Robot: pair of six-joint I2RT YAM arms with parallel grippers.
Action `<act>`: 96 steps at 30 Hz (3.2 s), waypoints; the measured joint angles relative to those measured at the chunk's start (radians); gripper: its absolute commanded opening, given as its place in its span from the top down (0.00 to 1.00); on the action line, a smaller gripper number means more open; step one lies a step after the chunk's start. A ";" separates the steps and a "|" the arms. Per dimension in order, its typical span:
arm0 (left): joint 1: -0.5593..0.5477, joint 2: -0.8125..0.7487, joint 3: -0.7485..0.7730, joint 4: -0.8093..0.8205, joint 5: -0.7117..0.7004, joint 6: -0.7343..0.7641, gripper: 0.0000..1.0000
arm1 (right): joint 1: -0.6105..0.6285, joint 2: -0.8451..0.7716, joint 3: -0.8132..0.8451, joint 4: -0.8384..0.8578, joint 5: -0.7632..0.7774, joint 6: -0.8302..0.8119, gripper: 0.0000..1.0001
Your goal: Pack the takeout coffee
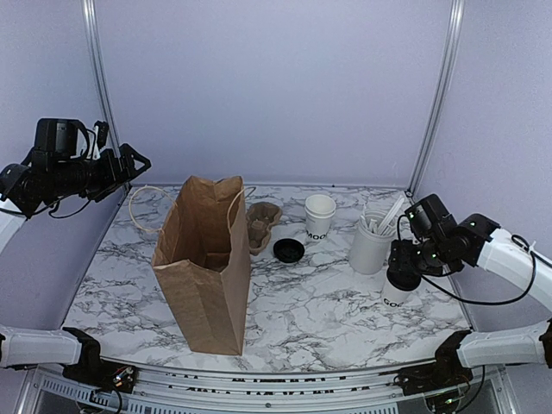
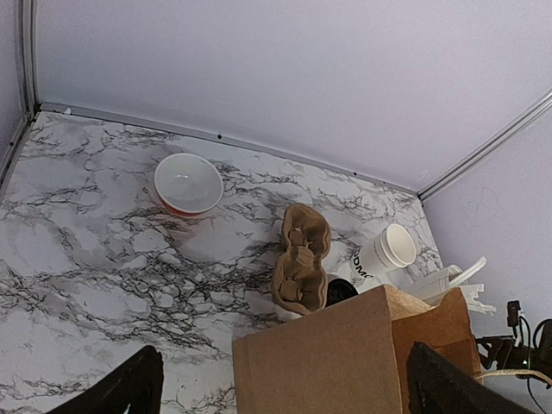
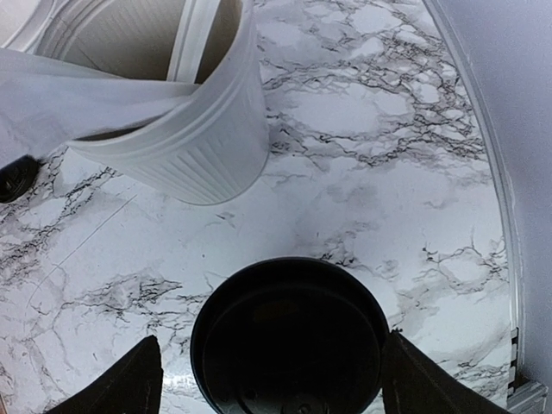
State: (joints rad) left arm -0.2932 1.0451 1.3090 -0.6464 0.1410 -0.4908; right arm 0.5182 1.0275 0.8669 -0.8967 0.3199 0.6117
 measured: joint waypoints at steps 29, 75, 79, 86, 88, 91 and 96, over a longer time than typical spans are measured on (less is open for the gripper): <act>0.000 0.000 -0.005 0.006 0.014 -0.003 0.01 | 0.000 0.025 -0.049 0.007 -0.004 0.029 0.23; 0.000 -0.021 -0.049 0.013 0.087 -0.006 0.01 | 0.230 0.175 0.323 -0.031 -0.288 -0.071 0.39; 0.000 -0.052 -0.049 0.013 0.119 0.001 0.01 | 0.231 0.211 0.403 -0.016 -0.324 -0.097 0.39; 0.000 -0.105 -0.049 0.014 0.232 0.001 0.05 | 0.231 0.299 0.589 -0.011 -0.337 -0.140 0.40; 0.000 -0.119 -0.053 0.016 0.261 0.000 0.08 | 0.231 0.327 0.653 -0.013 -0.335 -0.153 0.40; -0.003 -0.140 -0.077 0.017 0.299 0.000 0.12 | 0.231 0.379 0.766 -0.014 -0.327 -0.172 0.40; -0.072 -0.141 -0.126 -0.002 0.298 0.003 0.16 | 0.231 0.465 0.956 -0.018 -0.311 -0.212 0.40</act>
State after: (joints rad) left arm -0.3649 0.9043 1.1835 -0.6483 0.4389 -0.4873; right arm 0.7494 1.4925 1.8225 -0.9150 0.0090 0.3992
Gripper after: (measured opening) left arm 0.858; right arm 0.709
